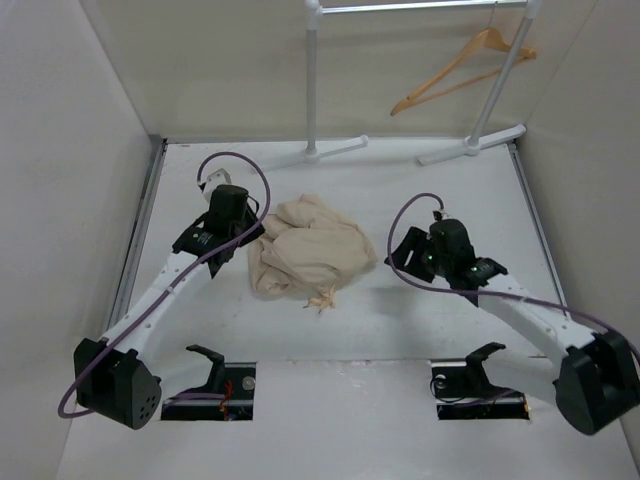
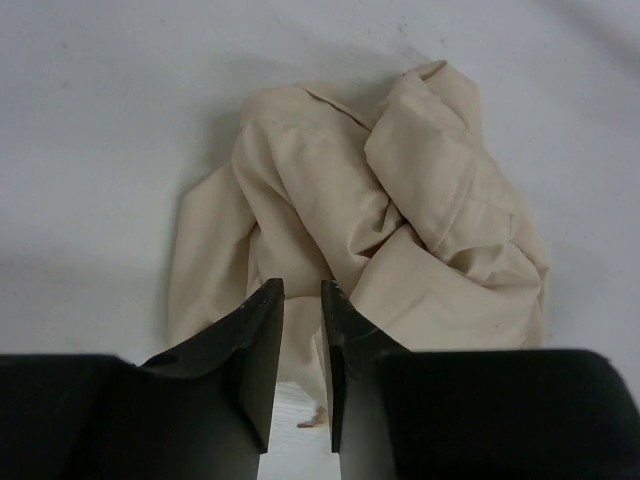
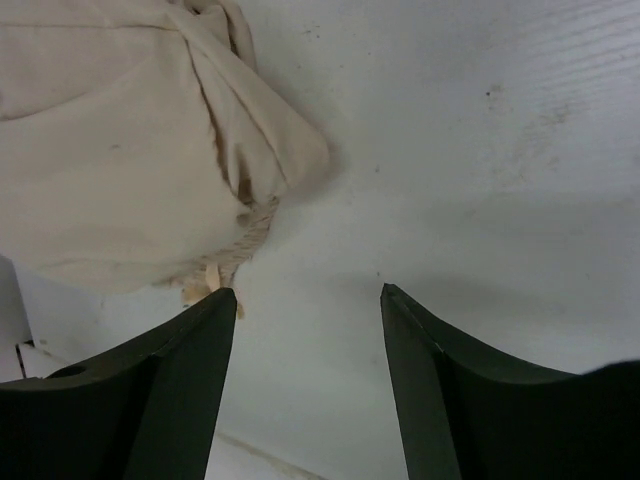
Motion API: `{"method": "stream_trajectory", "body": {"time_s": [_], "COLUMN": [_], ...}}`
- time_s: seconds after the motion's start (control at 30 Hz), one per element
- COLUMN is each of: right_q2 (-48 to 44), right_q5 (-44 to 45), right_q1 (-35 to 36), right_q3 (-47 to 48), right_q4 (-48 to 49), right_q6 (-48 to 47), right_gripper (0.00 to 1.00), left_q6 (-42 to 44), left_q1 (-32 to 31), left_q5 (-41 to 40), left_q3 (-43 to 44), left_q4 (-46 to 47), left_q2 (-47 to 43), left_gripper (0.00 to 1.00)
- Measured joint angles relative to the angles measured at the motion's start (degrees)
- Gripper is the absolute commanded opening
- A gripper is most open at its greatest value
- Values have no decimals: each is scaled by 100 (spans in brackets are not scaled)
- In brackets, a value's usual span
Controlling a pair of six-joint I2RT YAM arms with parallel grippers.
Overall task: Place the trousers on the hanger
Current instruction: Flatten out the trousers at the center of the board.
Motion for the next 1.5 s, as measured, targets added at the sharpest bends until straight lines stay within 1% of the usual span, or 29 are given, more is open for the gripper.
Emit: {"method": "stream_trajectory", "body": {"time_s": [0.07,0.1,0.17,0.27,0.3,0.33,0.37,0.4,0.43,0.5,0.57,0.63,0.67,0.73,0.8,0.87,0.93,1.07,1.13,1.17,1.2,1.23,1.27,1.33,1.37,1.43,1.5], "right_q2": [535,837,1497,2201,2531,2632,2876,3010,3215,3611,3709,3606,3477,2959,2194,1259,343,-874,-1493,-1998,-2288,-2535,-2557,-2374,-1996,-1526,-1244], "right_q5": [-76,-98,-149,-232,-317,-354,-492,-566,-669,-857,-933,-973,-977,-951,-894,-678,-363,332,680,1036,1233,1469,1523,1480,1419,1427,1349], "right_q1": [-2,0,2,4,4,4,4,2,4,4,4,4,4,4,4,57,229,964,1176,1014,704,-98,-446,-1187,-1816,-2203,-2406], "right_q3": [-4,0,7,2,-4,-7,0,17,85,234,269,269,269,271,365,730,1462,3246,3764,3836,3742,3416,3189,2634,2133,1823,1727], "right_q4": [404,680,1209,1856,2177,2277,2601,2811,3062,3484,3628,3692,3683,3449,3049,2299,1346,-245,-713,-1014,-1252,-1475,-1602,-1757,-1971,-2240,-2487], "right_q6": [26,31,70,205,319,354,483,546,625,782,907,1003,1029,1064,997,763,472,11,-116,-136,-105,-37,4,96,149,179,157], "right_gripper": [68,68,65,61,57,55,50,33,23,12,4,0,0,0,0,0,0,0,0,0,0,0,0,0,0,0,0], "left_q6": [63,111,157,177,177,177,177,179,179,179,184,192,192,195,197,212,223,273,319,337,348,352,367,374,389,426,448], "left_q1": [-9,-13,-13,-26,-26,-26,-26,-26,-28,-28,-39,-39,-37,-20,11,98,258,562,662,658,638,573,330,20,-269,-807,-1088], "left_q5": [-7,2,9,35,37,37,39,39,39,44,48,66,70,72,72,70,59,-28,-142,-192,-227,-286,-369,-448,-479,-433,-348], "left_q3": [0,0,0,-11,-15,-15,-15,-15,-15,-15,-15,-15,-15,-15,-15,-13,4,155,243,271,282,297,367,420,479,586,684], "left_q4": [149,256,356,511,525,527,535,549,562,579,586,597,601,595,590,584,533,275,153,131,129,122,133,160,264,546,745], "left_q2": [-7,-9,-9,-9,-9,-7,-2,7,26,72,118,188,205,243,247,214,122,-170,-435,-520,-546,-542,-389,-105,214,988,1591], "left_gripper": [49,57,60,62,62,62,63,63,63,63,63,63,63,63,63,63,62,62,63,64,64,66,67,68,68,68,68]}}
